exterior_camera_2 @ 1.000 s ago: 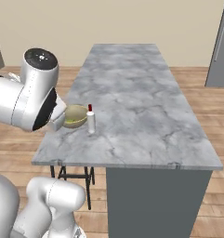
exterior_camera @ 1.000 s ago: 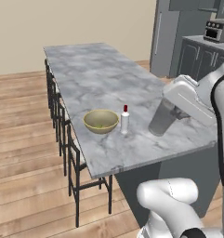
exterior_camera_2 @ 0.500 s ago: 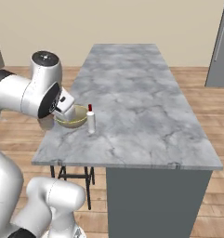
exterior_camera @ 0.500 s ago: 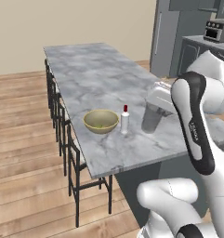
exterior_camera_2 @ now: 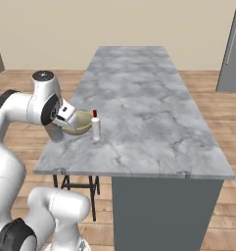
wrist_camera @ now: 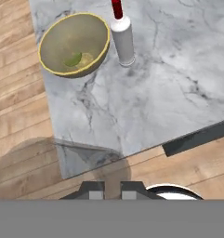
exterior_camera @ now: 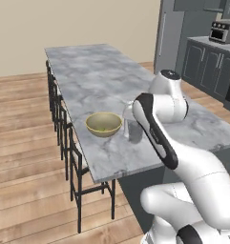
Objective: There is a bowl on the dining counter. Grab a lemon wedge from the fridge and place it in the bowl. Then get the liquor bottle and glass cup from the cabinet and place them next to the bowl.
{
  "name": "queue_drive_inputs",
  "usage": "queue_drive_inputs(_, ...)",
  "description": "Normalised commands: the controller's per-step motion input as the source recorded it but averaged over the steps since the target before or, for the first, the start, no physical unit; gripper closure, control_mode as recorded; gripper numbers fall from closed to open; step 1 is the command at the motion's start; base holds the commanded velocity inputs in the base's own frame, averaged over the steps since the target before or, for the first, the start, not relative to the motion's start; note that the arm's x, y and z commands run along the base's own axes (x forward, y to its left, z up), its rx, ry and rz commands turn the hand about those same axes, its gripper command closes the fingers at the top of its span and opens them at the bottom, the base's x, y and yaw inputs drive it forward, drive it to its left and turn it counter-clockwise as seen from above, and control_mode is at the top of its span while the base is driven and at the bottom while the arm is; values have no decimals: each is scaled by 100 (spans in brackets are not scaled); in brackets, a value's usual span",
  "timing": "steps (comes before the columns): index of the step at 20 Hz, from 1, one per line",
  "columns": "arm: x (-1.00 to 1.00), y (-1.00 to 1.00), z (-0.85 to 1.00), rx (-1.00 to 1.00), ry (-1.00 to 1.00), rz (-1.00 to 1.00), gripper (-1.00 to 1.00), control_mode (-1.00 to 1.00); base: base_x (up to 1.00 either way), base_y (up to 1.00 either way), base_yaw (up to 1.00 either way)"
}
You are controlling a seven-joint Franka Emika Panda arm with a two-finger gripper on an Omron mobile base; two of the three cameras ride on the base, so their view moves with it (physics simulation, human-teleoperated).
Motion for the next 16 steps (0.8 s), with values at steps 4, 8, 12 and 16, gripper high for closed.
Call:
queue_drive_inputs(4, 95, 15, -63, -3, 6, 6, 100, -100, 0, 0, 0)
queue_drive_inputs(8, 85, 0, -52, 0, 5, 10, 100, -100, 0, 0, 0)
queue_drive_inputs(12, 66, 2, -57, 0, 4, 10, 100, -100, 0, 0, 0)
queue_drive_inputs(16, 47, 4, -65, 0, 1, 10, 100, -100, 0, 0, 0)
